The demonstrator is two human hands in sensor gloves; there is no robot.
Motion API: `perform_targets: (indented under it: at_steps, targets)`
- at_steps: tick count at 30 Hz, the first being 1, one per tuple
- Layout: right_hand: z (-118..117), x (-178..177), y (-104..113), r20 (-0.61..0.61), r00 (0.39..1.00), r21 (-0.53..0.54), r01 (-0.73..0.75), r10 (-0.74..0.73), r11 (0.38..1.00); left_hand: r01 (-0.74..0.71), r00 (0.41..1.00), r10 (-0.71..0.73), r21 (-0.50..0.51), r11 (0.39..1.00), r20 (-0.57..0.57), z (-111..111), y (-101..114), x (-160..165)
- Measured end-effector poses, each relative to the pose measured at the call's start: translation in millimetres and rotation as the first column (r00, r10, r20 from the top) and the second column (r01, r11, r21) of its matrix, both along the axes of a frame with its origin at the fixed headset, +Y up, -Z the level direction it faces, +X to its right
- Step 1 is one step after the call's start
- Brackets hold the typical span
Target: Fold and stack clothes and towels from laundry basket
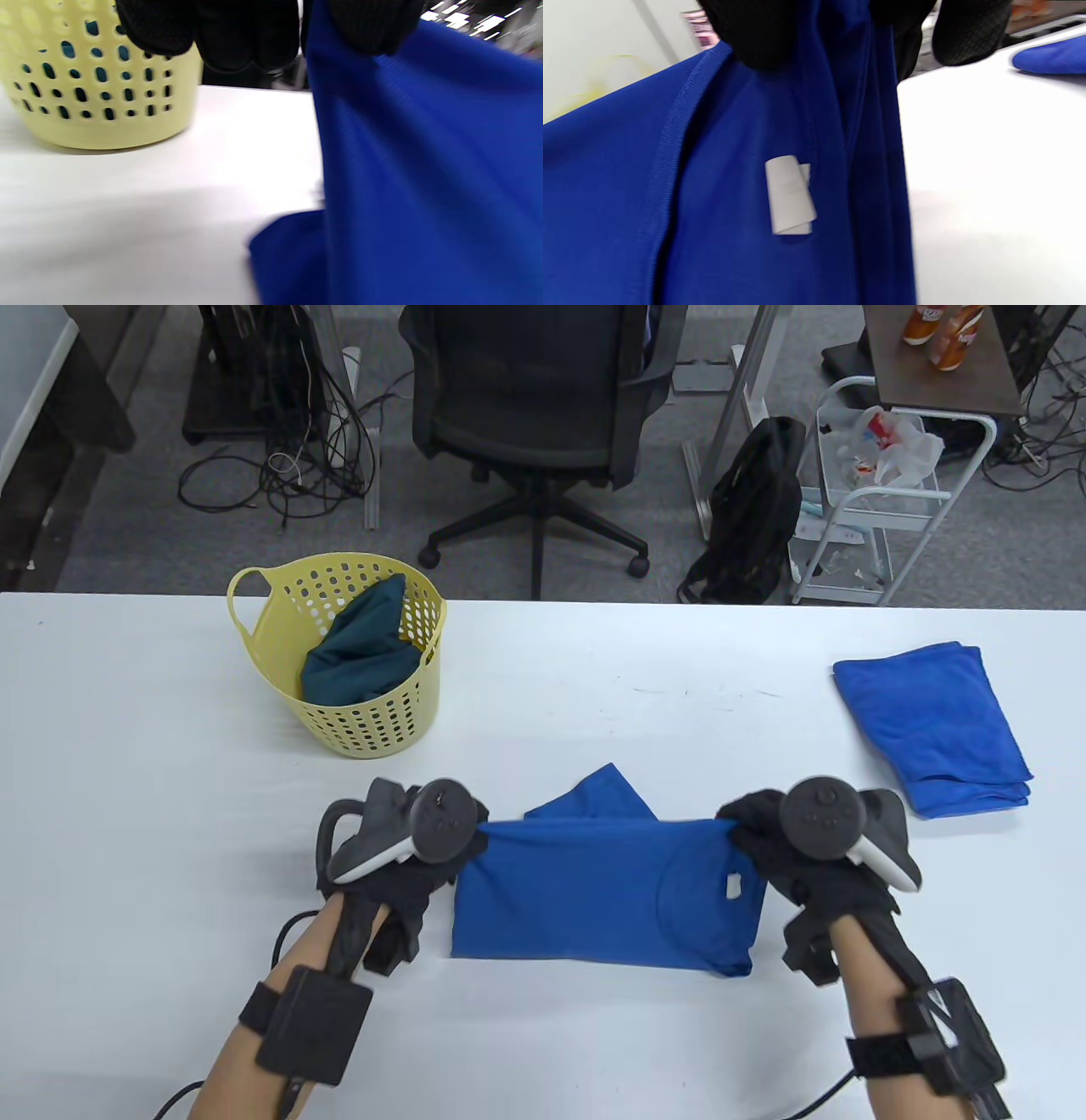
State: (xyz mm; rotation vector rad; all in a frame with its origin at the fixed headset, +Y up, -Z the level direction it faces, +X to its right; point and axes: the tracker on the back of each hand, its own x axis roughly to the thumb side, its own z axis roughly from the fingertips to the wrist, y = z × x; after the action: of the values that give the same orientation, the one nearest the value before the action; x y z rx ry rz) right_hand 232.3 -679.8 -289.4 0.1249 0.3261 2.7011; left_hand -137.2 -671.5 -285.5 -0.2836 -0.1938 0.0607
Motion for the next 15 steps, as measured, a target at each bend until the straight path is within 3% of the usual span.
perform_targets:
  at_steps: [2,6,9,11,15]
  targets:
    - [-9,-6,-9,0.076,0.996,0.017,-0.042,0.041,0.999,0.1,0.991,-0.11,-0.125,0.987,-0.074,-23,-17,6]
    - [14,-11,-23,-0.025,0.997,-0.029,-0.075,0.074,0.997,0.076,0.996,-0.079,-0.093,0.993,-0.039,-41,-35,21]
    - [42,-10,-39,0.069,0.989,-0.168,-0.116,0.129,0.979,0.055,0.998,-0.055,-0.124,0.991,0.006,-58,-44,46]
    - [53,-11,-52,0.084,0.96,-0.298,-0.231,0.266,0.926,0.041,0.998,-0.033,-0.157,0.987,0.05,-69,-55,72]
    - [60,-16,-79,0.168,0.935,-0.429,-0.217,0.313,0.877,0.136,0.988,-0.112,-0.263,0.955,0.104,-80,-81,117]
